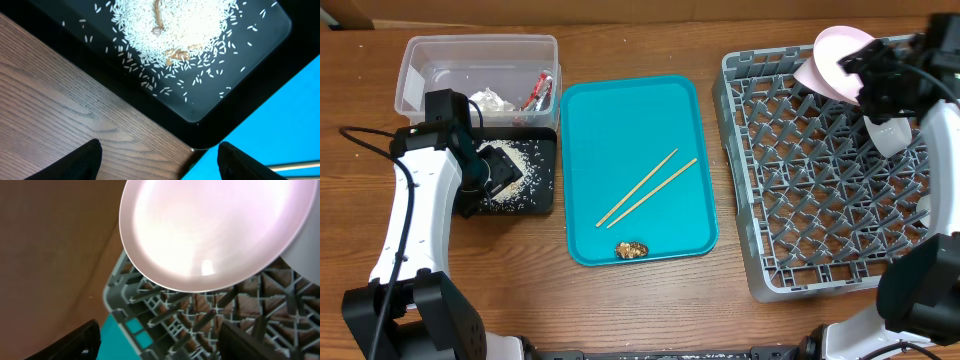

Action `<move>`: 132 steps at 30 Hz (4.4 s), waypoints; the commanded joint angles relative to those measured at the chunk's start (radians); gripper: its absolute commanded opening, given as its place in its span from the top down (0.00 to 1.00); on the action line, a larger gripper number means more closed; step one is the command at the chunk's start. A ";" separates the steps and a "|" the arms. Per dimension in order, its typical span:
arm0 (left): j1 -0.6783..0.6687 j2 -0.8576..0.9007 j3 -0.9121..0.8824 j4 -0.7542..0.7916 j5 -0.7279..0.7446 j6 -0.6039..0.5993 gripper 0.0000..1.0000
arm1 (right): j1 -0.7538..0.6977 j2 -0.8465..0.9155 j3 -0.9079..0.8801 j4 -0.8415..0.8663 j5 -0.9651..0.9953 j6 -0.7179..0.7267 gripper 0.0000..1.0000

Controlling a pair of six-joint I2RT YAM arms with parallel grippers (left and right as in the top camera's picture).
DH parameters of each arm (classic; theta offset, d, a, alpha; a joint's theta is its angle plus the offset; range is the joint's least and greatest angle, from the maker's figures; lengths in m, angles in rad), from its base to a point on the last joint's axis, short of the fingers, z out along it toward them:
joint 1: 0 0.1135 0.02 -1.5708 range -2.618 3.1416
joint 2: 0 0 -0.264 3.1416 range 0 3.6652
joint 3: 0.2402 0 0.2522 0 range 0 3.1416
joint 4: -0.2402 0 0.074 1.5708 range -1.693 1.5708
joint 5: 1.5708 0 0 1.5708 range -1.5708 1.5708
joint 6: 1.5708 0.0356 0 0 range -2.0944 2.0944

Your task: Sort waste into correct bins and load items into the dishwasher

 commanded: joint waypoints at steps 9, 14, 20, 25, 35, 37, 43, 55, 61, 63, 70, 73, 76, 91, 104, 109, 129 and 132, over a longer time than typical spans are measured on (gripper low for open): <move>0.003 -0.024 0.020 0.001 0.003 0.026 0.24 | -0.058 0.032 -0.003 0.005 -0.176 0.381 0.20; 0.003 -0.024 0.020 -0.004 0.003 0.026 0.24 | -0.063 0.037 -0.005 0.023 -0.125 0.470 0.20; 0.003 -0.024 0.020 -0.003 0.003 0.026 0.24 | -0.063 0.037 -0.006 0.021 -0.110 0.489 0.18; 0.003 -0.024 0.020 -0.005 0.003 0.027 0.24 | -0.064 0.037 -0.006 -0.005 -0.069 0.513 0.16; 0.003 -0.024 0.020 -0.005 0.003 0.031 0.23 | -0.064 0.037 -0.006 -0.028 -0.023 0.515 0.15; 0.003 -0.024 0.020 -0.005 0.003 0.031 0.24 | -0.064 0.037 -0.006 -0.031 -0.013 0.515 0.15; 0.003 -0.024 0.020 -0.006 0.003 0.032 0.24 | -0.064 0.037 -0.008 -0.055 0.006 0.515 0.15; 0.003 -0.024 0.020 -0.003 0.003 0.034 0.23 | -0.064 0.037 -0.031 -0.059 0.080 0.517 0.14; 0.003 -0.024 0.020 -0.003 0.003 0.034 0.23 | -0.063 0.037 -0.126 0.069 0.075 0.559 0.13; 0.003 -0.024 0.020 -0.002 0.003 0.034 0.23 | -0.061 0.037 -0.154 0.148 0.066 0.558 0.13; 0.003 -0.024 0.020 0.000 0.003 0.034 0.23 | -0.048 0.055 -0.158 0.169 0.092 0.559 0.13; 0.003 -0.024 0.020 0.000 0.003 0.034 0.23 | -0.037 0.085 -0.158 0.186 0.089 0.559 0.13; 0.003 -0.024 0.020 0.000 0.003 0.034 0.23 | -0.027 0.101 -0.158 0.214 0.087 0.559 0.13; 0.003 -0.024 0.020 0.001 0.004 0.034 0.23 | 0.002 0.116 -0.158 0.217 0.207 0.559 0.22; 0.003 -0.024 0.020 -0.010 0.004 0.034 0.23 | 0.004 0.160 -0.158 0.245 0.142 0.558 0.52; 0.003 -0.024 0.020 -0.015 0.004 0.034 0.24 | 0.004 0.160 -0.157 0.253 0.138 0.555 0.67; 0.003 -0.024 0.020 -0.017 0.004 0.034 0.23 | 0.003 0.132 -0.156 0.289 0.135 0.533 0.86; 0.003 -0.024 0.020 -0.017 0.004 0.034 0.24 | 0.003 0.132 -0.156 0.289 0.127 0.533 0.89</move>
